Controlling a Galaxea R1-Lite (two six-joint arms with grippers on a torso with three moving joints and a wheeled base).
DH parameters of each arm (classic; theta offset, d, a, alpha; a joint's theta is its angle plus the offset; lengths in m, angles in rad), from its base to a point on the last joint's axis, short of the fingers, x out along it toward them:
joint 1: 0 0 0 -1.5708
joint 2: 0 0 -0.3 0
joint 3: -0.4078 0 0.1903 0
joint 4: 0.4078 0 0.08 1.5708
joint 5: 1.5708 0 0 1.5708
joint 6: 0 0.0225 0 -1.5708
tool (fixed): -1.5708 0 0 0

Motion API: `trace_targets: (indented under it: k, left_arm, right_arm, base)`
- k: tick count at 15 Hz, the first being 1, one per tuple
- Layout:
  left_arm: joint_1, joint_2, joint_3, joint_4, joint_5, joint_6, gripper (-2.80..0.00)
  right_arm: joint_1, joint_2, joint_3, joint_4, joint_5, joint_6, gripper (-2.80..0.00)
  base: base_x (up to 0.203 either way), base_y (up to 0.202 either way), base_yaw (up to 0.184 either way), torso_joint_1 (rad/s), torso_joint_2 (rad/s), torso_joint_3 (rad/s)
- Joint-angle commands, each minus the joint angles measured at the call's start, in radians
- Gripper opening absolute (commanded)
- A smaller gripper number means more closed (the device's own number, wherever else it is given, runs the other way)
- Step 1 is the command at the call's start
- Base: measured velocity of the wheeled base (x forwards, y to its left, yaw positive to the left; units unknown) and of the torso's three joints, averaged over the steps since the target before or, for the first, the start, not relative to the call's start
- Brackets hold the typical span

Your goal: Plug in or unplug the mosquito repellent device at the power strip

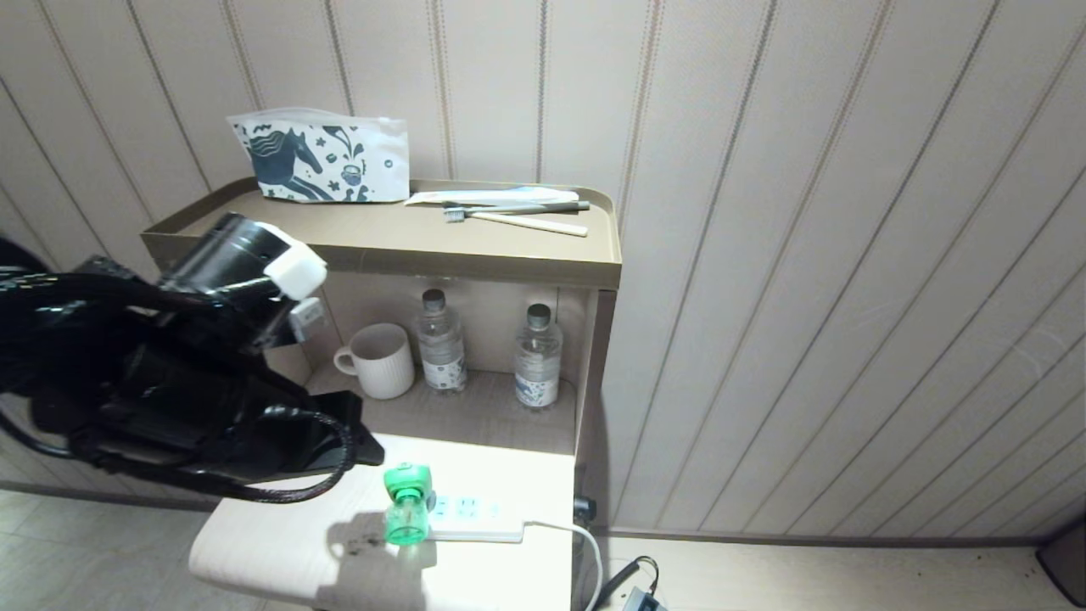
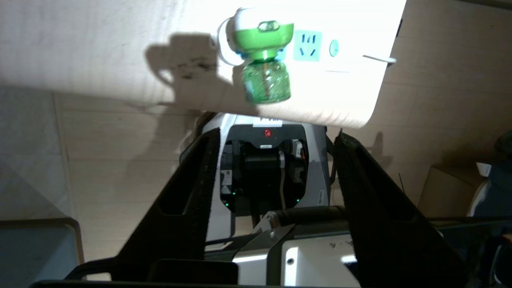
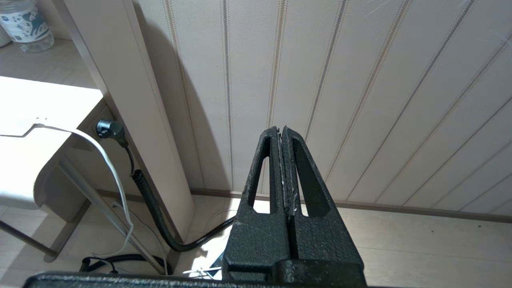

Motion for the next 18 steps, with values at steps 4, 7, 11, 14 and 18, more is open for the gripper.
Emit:
trace_targets:
  k: [4,7,11,14,18]
  left_arm:
    - [0.054,-0.529,0.155,0.060,0.143,0.067,-2.80]
    - [0.151,-0.780,0.219,0.146,0.301,0.088,-2.80]
    - [0.343,-1.047,0.296,0.281,0.410,0.092,-2.80]
    - [0.449,-1.205,0.472,0.281,0.419,0.114,-2.80]
    - [0.477,-1.269,0.768,0.037,0.433,0.169,-2.80]
  right_arm:
    - [0.000,0.000,0.000,0.000,0.001,0.000,-2.80]
    - [0.000,0.000,0.000,0.000,-0.001,0.001,-2.80]
    - [0.002,0.001,0.000,0.000,-0.001,0.001,-2.80]
    - [0.002,0.001,0.000,0.001,0.000,0.003,-2.80]
    - [0.002,0.001,0.000,0.002,0.001,0.003,-2.80]
  base:
    - [0.000,0.000,0.000,0.000,0.00,0.000]
    - [0.000,0.000,0.000,0.000,0.00,0.000]
    - [0.000,0.000,0.000,0.000,0.00,0.000]
    - [0.000,0.000,0.000,0.000,0.00,0.000]
    - [0.000,0.000,0.000,0.000,0.00,0.000]
